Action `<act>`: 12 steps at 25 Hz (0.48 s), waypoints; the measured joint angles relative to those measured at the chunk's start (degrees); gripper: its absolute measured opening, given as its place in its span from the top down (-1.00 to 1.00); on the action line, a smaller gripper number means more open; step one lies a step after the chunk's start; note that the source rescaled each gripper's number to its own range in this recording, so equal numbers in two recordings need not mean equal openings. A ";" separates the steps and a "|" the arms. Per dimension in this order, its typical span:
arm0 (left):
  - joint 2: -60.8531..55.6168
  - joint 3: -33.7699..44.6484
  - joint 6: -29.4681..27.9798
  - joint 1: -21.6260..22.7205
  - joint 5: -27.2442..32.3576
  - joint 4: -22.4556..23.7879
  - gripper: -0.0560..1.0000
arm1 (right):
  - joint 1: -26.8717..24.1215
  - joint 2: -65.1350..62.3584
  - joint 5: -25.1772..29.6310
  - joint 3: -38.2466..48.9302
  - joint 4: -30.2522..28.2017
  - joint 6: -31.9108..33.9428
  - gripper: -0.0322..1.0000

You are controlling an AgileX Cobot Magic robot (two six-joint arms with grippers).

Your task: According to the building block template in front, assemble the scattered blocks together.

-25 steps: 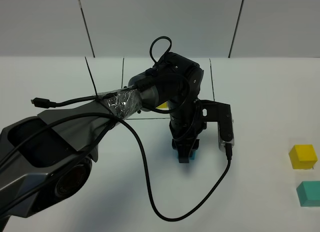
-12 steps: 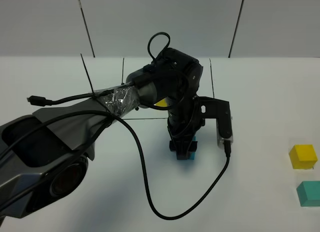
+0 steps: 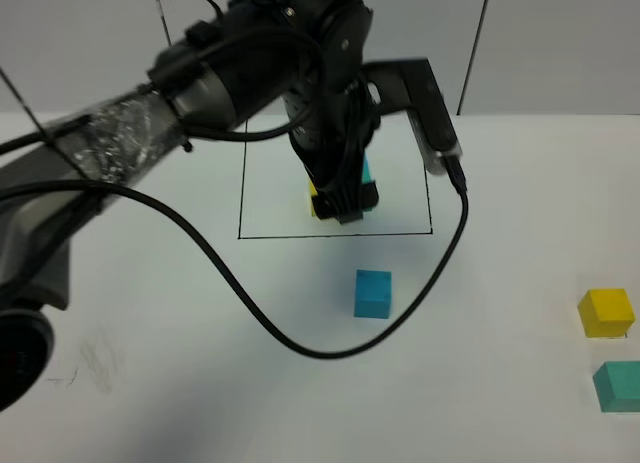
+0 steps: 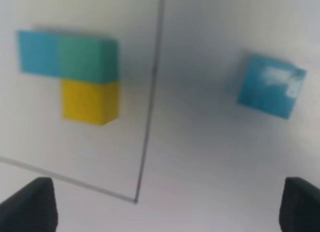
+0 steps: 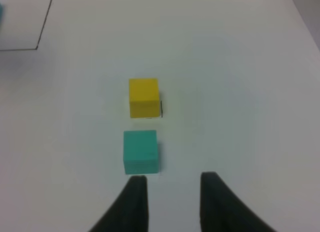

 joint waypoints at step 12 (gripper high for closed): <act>-25.24 0.00 -13.79 3.13 0.12 5.21 -0.99 | 0.00 0.00 0.00 0.00 0.00 0.00 0.94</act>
